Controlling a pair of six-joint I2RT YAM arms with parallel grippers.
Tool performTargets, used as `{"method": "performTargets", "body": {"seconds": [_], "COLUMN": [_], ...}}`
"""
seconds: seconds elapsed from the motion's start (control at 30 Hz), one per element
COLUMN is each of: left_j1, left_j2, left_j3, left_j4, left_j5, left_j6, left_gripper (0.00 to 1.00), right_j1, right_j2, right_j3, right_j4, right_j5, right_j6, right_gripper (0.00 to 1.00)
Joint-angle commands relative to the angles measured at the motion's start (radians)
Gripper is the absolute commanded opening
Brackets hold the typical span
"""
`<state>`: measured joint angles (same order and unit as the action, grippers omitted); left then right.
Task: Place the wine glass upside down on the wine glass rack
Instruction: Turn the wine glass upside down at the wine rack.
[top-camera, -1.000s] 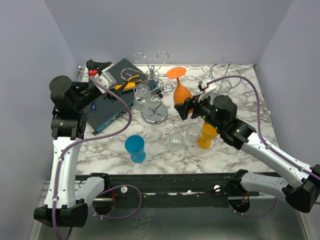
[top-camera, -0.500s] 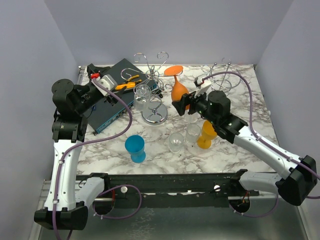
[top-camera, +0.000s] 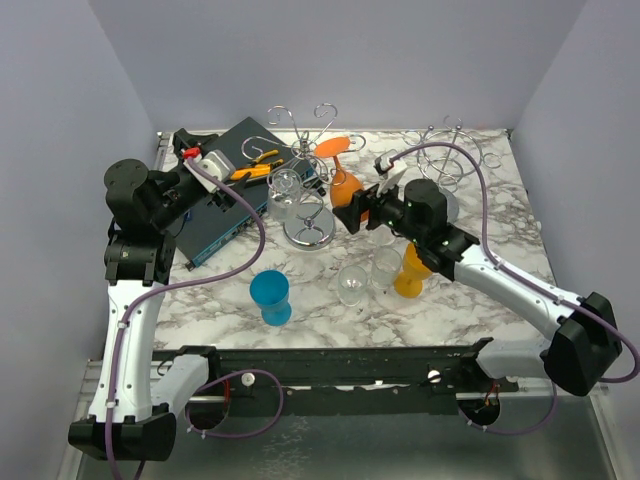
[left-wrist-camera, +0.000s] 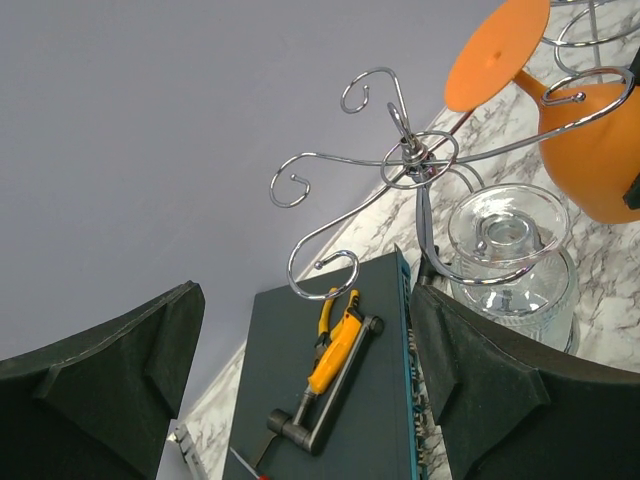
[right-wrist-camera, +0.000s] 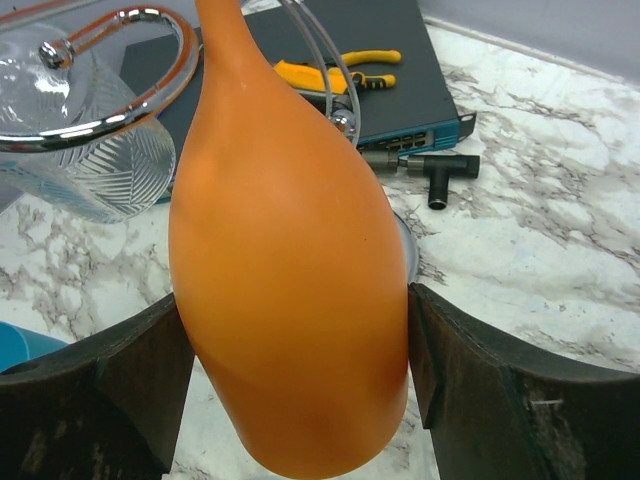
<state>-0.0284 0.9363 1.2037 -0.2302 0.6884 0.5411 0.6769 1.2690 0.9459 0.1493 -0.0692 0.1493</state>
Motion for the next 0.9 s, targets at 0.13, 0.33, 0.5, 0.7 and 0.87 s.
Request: {"method": "performTargets", "body": {"seconds": [0.13,0.33,0.5,0.7,0.87], "left_j1": [-0.004,-0.004,-0.004,-0.004,-0.004], "left_j2": [-0.024,-0.022,-0.018,-0.008,-0.007], "left_j3": [-0.007,-0.012,-0.011,0.000,0.000], "left_j4": [-0.023,-0.023,-0.023,-0.024,-0.022], "left_j5": [-0.011,-0.005,0.003,-0.002,-0.006], "left_j6": [0.040,0.043,0.054,0.050,0.054], "left_gripper": [0.91,0.91,0.91,0.91,0.91], "right_j1": [-0.004,-0.004,-0.004,-0.003,-0.004], "right_j2": [0.032,0.031,0.012,-0.016,-0.054], "right_j3": [-0.033,-0.057,-0.092,-0.113,-0.148], "right_j4": [0.130,0.145,0.164,0.187,0.219], "right_j5": [-0.114,-0.180,-0.200,-0.225,-0.231], "right_j6": [0.007,0.015,0.016,0.001,-0.001], "right_gripper": [0.78,0.77,0.77,0.76,0.76]}}
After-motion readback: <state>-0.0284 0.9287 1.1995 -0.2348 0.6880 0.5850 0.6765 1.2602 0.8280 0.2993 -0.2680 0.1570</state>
